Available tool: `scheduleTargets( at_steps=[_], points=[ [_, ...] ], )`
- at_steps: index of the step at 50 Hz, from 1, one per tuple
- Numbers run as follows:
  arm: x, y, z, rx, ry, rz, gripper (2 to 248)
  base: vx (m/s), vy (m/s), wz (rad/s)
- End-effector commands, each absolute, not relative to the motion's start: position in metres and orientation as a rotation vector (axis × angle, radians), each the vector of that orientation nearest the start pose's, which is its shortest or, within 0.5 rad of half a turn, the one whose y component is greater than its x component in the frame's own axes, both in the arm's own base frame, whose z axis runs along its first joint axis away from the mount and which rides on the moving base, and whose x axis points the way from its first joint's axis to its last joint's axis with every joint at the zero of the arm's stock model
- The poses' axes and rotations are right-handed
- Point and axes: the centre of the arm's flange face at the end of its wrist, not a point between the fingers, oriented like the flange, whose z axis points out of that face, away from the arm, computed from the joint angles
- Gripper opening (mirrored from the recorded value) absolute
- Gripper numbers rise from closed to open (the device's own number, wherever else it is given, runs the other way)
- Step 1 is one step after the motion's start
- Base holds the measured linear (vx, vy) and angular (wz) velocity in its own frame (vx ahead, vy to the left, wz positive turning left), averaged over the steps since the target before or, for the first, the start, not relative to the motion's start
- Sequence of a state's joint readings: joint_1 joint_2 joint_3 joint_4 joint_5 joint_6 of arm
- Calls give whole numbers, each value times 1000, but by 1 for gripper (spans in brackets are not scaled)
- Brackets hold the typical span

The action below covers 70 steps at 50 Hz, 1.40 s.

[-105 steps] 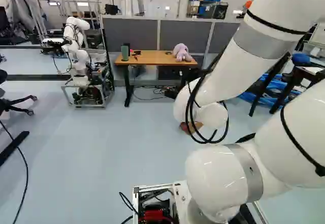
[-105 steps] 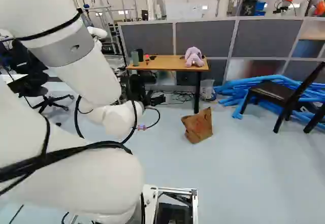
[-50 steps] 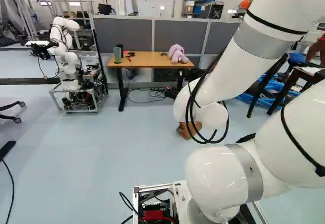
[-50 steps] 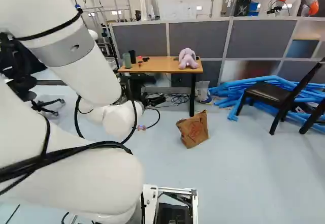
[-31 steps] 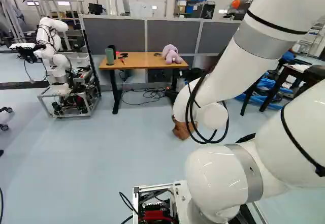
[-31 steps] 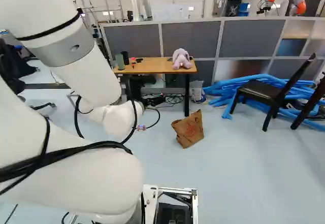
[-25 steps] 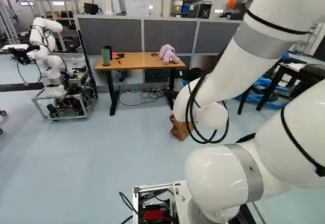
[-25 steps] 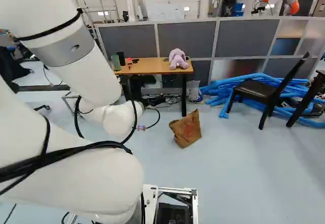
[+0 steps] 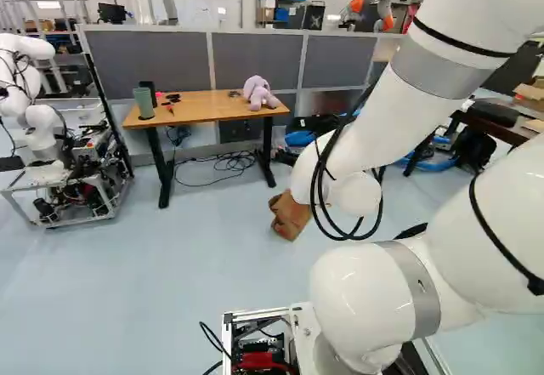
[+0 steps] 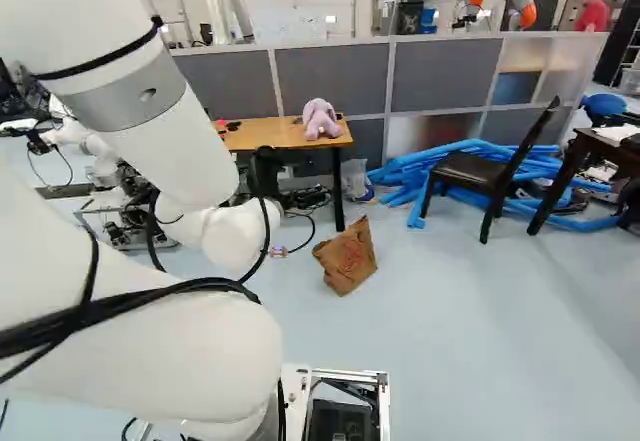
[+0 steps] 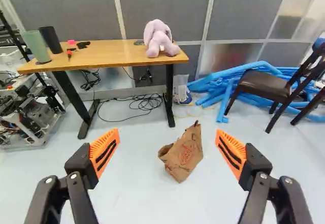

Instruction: Pick up the bag on the ground and place it on the table

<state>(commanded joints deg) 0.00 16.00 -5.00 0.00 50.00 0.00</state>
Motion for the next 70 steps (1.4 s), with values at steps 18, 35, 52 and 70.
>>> scheduleTargets(
  at_steps=[18, 35, 52, 70],
  points=[
    [270, 0, 366, -2558, 0, -1824, 247, 91, -11, -221],
    [270, 0, 366, -2558, 0, -1824, 247, 100, 32, -55],
    [270, 0, 366, -2558, 0, -1824, 247, 97, 42, -19],
    [270, 0, 366, -2558, 0, -1824, 247, 104, 37, -53]
  ],
)
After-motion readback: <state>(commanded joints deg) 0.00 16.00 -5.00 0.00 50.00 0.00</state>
